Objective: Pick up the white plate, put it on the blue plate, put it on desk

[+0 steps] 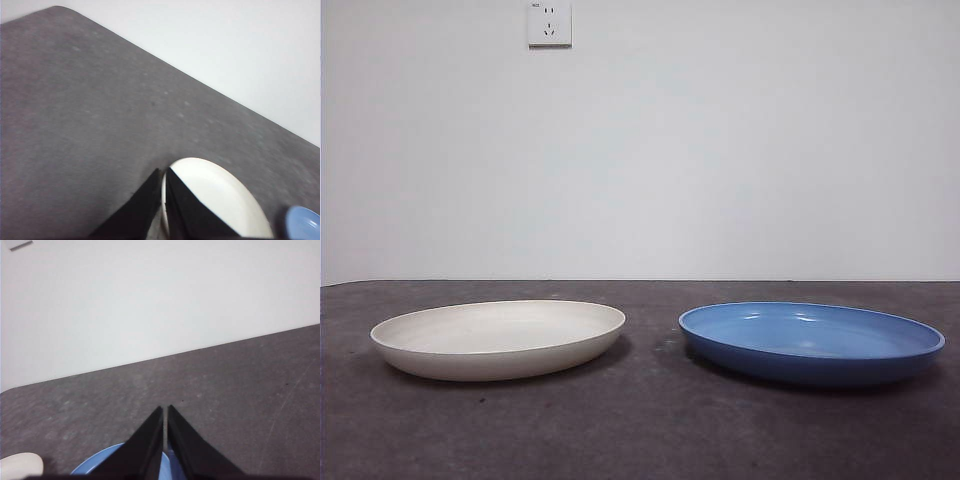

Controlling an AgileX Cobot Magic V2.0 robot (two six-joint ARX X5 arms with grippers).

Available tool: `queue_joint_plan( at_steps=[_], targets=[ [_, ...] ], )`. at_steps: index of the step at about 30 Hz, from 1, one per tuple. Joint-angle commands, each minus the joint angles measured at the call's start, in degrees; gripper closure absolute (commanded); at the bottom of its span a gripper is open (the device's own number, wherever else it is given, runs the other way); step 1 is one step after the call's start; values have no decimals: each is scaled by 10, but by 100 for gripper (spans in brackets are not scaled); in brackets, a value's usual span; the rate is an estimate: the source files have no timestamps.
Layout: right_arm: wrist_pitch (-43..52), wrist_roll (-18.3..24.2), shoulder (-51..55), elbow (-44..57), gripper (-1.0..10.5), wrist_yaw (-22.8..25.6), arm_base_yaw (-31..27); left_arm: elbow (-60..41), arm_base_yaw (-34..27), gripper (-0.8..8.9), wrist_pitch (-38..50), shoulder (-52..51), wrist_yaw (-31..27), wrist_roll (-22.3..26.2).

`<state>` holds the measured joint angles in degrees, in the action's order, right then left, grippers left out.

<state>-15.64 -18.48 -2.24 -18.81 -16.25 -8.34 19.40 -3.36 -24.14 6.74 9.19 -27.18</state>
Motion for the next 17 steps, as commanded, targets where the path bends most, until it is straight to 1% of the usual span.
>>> queue_joint_plan(
  at_steps=[1, 7, 10, 14, 17],
  targets=[
    [-28, 10, -27, -38, 939, -2, -1, 42, -1, 799, -2, 30, 20, 31],
    [-122, 33, -122, -135, 939, -6, 0, 130, 0, 799, -52, 129, 80, 99],
    [-169, 59, -180, -187, 939, -36, 0, 165, 1, 799, -74, 180, 105, 133],
    [-237, 89, -257, -255, 939, -85, 3, 207, 9, 799, -103, 238, 132, 157],
    [-282, 111, -301, -299, 939, -97, 18, 239, 21, 799, -132, 275, 165, 173]
  ],
)
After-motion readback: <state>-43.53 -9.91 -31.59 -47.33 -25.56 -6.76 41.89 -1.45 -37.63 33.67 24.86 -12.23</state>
